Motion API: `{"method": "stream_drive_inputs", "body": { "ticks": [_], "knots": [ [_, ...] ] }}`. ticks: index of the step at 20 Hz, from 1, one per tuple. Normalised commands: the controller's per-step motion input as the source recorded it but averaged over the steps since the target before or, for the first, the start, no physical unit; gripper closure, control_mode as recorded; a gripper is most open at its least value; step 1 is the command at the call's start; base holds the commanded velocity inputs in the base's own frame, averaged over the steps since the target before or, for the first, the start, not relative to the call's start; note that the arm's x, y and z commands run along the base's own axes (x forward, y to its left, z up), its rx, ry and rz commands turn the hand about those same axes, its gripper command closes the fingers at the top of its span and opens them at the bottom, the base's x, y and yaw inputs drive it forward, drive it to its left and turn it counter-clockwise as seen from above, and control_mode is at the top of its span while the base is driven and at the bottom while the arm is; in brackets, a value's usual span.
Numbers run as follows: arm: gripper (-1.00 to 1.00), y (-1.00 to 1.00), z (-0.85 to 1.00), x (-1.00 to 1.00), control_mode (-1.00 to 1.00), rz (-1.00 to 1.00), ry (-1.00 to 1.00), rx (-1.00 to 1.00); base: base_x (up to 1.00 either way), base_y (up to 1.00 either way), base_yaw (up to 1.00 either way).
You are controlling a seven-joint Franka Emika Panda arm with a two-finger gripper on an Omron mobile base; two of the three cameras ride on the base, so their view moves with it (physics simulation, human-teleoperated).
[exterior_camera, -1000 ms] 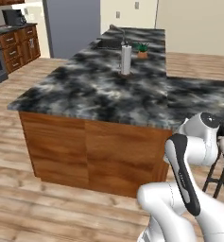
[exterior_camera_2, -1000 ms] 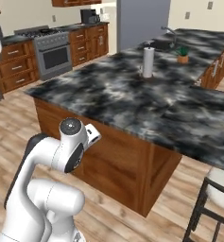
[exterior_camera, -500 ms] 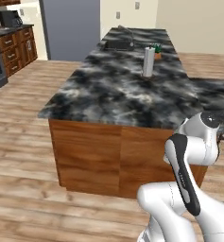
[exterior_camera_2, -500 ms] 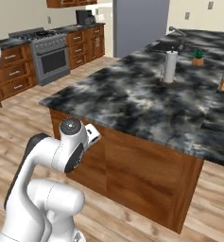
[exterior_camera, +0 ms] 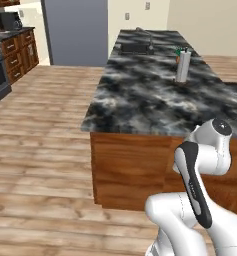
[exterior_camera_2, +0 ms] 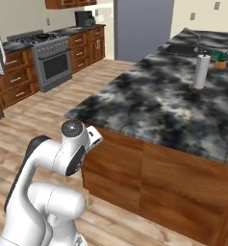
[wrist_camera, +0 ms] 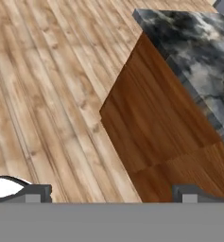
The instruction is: Place the cold items (eggplant and lime) from the fridge in one tupperware on the dining counter. Place the warm items (kebab skewer and hot dog) in the stove area in another tupperware.
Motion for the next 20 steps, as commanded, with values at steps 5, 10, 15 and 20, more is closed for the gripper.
{"method": "stream_drive_inputs", "body": {
  "ticks": [5,10,15,20],
  "knots": [
    [-1.00,0.00,0.00,0.00,1.00,0.00,0.00,0.00,0.29,1.00,-0.09],
    [-1.00,0.00,0.00,0.00,1.00,0.00,0.00,0.00,0.36,1.00,-0.03],
    [-1.00,0.00,0.00,0.00,1.00,0.00,0.00,0.00,0.42,1.00,0.00],
    [-1.00,0.00,0.00,0.00,1.00,0.00,0.00,0.00,0.49,1.00,0.00]
  ]
}}
